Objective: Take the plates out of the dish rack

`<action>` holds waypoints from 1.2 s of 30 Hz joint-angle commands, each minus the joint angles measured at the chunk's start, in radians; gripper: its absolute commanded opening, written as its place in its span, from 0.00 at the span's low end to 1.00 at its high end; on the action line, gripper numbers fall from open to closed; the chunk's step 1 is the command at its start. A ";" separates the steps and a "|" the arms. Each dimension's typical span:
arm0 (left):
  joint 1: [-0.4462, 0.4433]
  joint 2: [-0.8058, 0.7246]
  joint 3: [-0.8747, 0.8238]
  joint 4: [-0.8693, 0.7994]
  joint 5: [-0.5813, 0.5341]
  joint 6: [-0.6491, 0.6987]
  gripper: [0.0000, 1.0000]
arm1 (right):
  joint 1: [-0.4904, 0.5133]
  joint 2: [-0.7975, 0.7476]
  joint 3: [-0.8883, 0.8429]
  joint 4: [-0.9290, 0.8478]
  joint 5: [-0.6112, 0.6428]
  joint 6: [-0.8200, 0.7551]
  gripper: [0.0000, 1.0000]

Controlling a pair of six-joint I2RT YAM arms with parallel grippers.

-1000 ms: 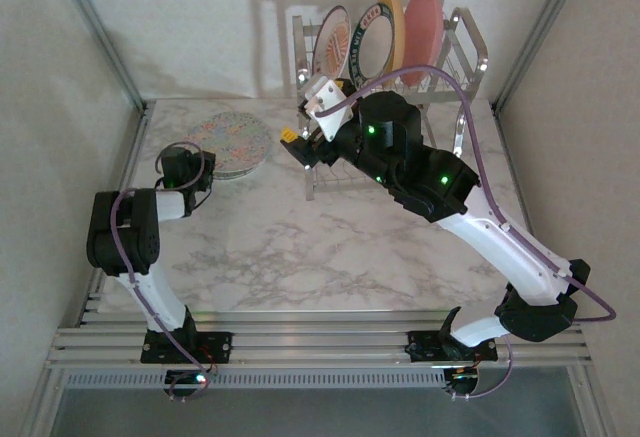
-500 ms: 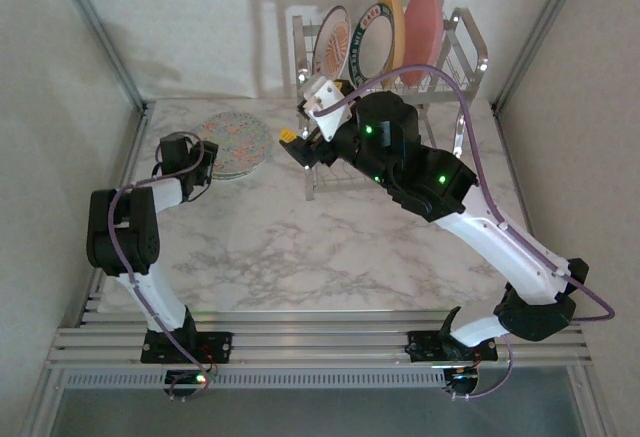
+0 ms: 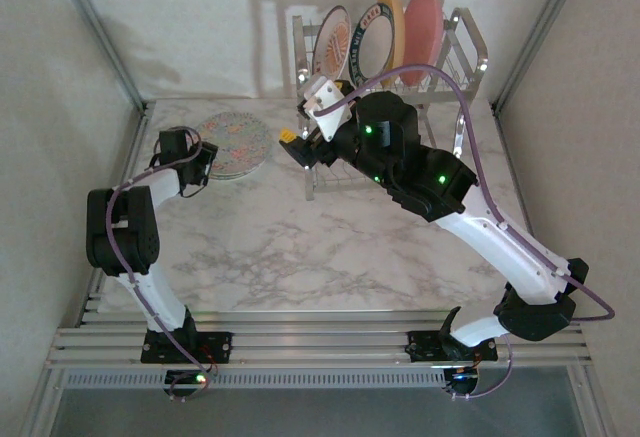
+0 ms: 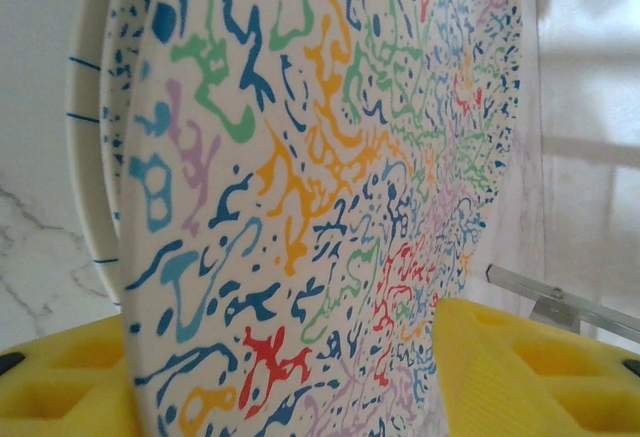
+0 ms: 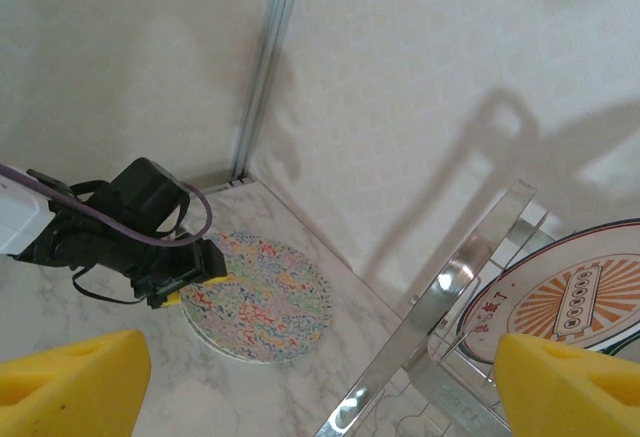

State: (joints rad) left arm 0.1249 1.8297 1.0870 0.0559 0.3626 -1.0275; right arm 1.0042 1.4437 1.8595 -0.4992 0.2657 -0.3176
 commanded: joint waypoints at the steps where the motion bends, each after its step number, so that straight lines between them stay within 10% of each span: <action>1: 0.011 0.020 0.039 -0.055 -0.037 0.027 0.60 | 0.008 -0.008 0.018 0.001 0.010 0.017 0.89; 25: 0.015 0.052 0.097 -0.175 -0.098 0.058 0.63 | 0.008 -0.003 0.021 -0.001 0.009 0.025 0.89; 36: 0.003 -0.123 0.063 -0.260 -0.185 0.038 0.93 | 0.005 -0.052 0.056 0.136 0.248 -0.100 0.89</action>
State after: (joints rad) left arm 0.1318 1.8015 1.1538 -0.1612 0.2340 -0.9802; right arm 1.0042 1.4353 1.8793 -0.4793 0.3817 -0.3508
